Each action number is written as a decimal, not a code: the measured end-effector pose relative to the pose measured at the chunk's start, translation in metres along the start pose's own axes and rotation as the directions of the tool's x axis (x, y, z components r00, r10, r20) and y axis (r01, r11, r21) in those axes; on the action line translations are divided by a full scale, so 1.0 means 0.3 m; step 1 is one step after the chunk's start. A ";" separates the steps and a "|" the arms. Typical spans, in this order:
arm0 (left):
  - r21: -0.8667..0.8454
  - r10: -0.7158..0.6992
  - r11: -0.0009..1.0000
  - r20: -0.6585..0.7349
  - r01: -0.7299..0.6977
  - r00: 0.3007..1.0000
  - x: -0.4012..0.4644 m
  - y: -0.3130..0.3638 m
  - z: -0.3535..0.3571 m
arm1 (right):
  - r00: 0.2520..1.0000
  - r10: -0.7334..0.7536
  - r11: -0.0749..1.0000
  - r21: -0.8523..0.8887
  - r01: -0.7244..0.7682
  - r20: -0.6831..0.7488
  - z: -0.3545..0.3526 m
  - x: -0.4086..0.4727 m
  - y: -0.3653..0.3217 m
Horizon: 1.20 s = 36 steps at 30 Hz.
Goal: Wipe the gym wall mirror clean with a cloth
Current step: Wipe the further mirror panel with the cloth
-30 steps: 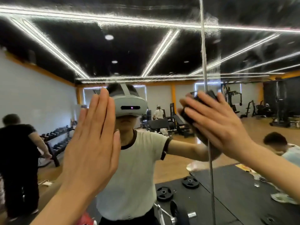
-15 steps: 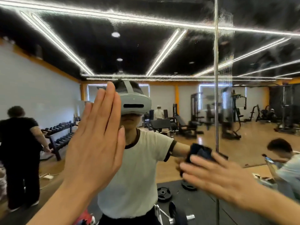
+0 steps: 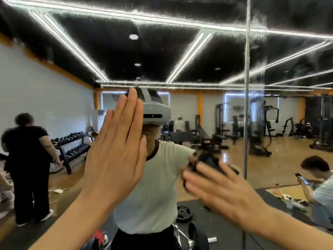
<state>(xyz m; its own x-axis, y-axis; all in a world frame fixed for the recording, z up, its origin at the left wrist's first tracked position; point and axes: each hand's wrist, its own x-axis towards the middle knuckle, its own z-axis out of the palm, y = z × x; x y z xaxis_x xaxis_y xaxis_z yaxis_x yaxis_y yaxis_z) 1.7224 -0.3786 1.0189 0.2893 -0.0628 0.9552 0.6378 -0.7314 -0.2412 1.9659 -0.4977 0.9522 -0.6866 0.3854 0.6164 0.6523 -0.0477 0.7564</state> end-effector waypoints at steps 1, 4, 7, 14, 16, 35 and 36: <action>0.002 -0.004 1.000 0.008 0.004 1.000 0.000 0.001 -0.001 | 0.993 -0.108 0.994 -0.022 0.109 0.056 -0.006 -0.056 -0.001; 0.003 -0.012 1.000 0.020 0.012 1.000 -0.006 0.001 0.000 | 0.966 -0.231 0.972 0.071 0.224 0.114 -0.048 0.096 0.129; 0.006 -0.012 1.000 0.017 0.012 1.000 -0.004 0.000 0.001 | 0.973 0.177 0.983 0.083 -0.166 -0.148 -0.102 0.407 0.347; -0.016 0.006 1.000 -0.006 -0.006 1.000 -0.008 -0.005 0.005 | 0.919 0.336 0.930 0.224 -0.290 -0.205 -0.046 0.418 0.179; -0.051 0.012 0.999 -0.004 -0.012 1.000 -0.006 -0.002 -0.001 | 0.983 0.135 0.982 0.150 -0.116 -0.122 -0.027 0.249 0.018; -0.046 0.088 0.995 0.031 -0.087 0.996 -0.207 -0.333 -0.112 | 0.999 -0.019 0.997 0.070 0.017 0.035 0.028 0.245 -0.145; -0.035 0.093 0.995 0.024 -0.092 0.995 -0.204 -0.333 -0.113 | 0.994 -0.093 0.993 0.083 0.088 0.063 0.011 0.216 -0.154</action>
<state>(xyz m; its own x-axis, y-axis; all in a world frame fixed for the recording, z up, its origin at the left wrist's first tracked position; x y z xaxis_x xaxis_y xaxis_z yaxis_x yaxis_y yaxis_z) 1.6169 -0.3247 0.9903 0.3641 -0.1146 0.9243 0.5832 -0.7457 -0.3222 1.8924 -0.4674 0.9564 -0.7228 0.4451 0.5286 0.6141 0.0630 0.7867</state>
